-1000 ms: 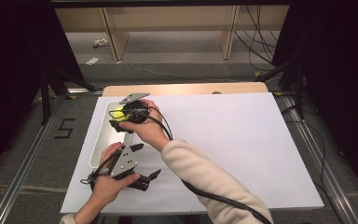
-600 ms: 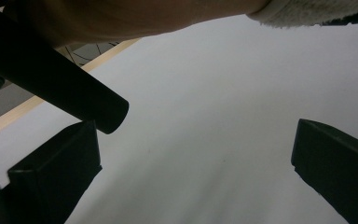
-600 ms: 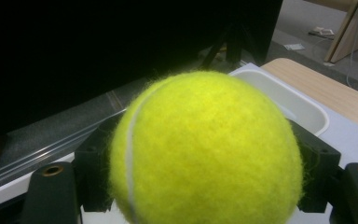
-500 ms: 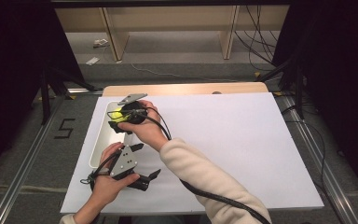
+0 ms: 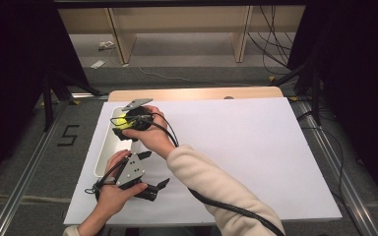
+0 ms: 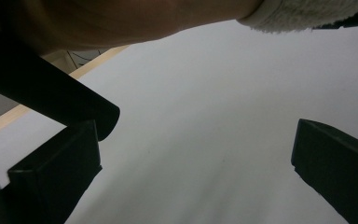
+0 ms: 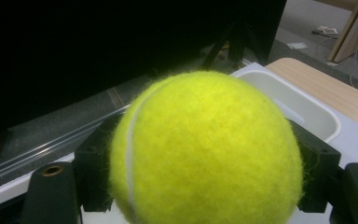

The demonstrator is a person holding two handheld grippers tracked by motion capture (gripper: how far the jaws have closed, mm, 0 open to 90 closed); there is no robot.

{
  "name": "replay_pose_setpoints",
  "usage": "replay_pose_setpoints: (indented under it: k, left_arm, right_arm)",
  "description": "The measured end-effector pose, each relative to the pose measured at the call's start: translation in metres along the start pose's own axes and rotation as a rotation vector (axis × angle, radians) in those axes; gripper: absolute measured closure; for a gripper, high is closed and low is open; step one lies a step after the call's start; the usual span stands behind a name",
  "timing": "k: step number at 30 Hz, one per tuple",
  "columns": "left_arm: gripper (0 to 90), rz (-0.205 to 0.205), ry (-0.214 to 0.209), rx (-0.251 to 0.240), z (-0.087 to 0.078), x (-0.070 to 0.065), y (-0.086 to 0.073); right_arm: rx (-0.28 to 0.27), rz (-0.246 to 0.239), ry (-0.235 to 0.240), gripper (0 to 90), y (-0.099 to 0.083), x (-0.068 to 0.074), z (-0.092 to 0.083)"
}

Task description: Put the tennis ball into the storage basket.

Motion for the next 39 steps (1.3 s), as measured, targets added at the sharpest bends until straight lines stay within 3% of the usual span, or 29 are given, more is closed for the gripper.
replay_pose_setpoints:
  k: [39]
  left_arm:
    - [0.9, 0.003, -0.001, 0.002, 0.000, 0.000, -0.001]
  right_arm:
    - [0.030, -0.018, 0.035, 26.0, 0.005, 0.004, 0.018]
Point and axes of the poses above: each handheld gripper's, and its own axes: z roughly forward along the jaws, y roughly out of its top, x roughly to its left, the point moved 9 cm from there along z, roughly forward along the jaws, and after that the axes turned 11 degrees about y, right-handed, at the moved point
